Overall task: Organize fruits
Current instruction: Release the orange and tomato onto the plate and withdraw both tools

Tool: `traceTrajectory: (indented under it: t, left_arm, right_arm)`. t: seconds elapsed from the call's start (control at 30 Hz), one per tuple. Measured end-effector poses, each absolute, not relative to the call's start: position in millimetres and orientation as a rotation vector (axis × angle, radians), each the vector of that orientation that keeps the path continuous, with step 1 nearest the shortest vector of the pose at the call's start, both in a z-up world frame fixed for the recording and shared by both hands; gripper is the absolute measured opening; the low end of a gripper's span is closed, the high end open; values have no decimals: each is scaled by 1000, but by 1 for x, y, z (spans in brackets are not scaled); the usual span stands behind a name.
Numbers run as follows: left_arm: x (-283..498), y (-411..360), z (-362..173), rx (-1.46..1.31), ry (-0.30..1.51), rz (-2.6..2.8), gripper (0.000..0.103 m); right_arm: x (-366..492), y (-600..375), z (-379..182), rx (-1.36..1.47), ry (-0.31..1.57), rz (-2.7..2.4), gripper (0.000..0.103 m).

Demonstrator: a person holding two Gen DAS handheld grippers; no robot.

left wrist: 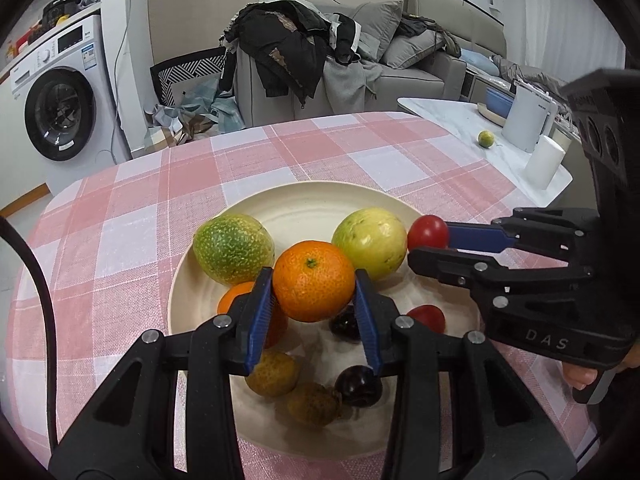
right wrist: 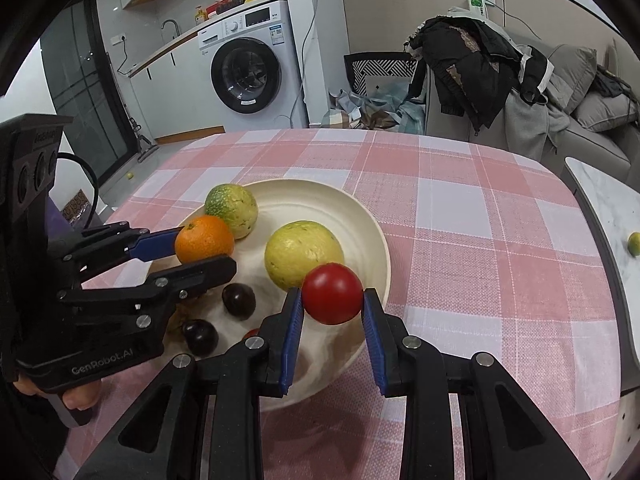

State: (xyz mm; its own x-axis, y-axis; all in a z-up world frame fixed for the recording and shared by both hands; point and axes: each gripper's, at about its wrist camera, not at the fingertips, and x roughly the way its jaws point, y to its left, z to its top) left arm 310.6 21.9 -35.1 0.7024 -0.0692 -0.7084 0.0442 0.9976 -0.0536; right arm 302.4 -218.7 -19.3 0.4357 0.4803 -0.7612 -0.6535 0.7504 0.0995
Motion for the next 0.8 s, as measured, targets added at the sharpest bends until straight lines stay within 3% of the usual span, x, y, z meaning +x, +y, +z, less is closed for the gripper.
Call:
traceTrajectory:
  t: [0.37, 0.53, 0.6, 0.73, 0.8]
  left_arm:
    - [314, 12, -39, 1, 794, -59, 36]
    - [301, 12, -31, -7, 761, -57, 39]
    - [292, 15, -26, -12, 740, -43, 51]
    - [267, 19, -15, -20, 677, 5, 81]
    - [253, 22, -10, -31, 646, 7, 83]
  right_arm:
    - [310, -214, -23, -232, 885, 724, 31]
    - [306, -219, -19, -215, 853, 725, 38]
    - [300, -223, -14, -208, 812, 711, 59]
    - [290, -231, -4, -198, 778, 710, 74]
    - [283, -235, 1, -202, 749, 692, 94]
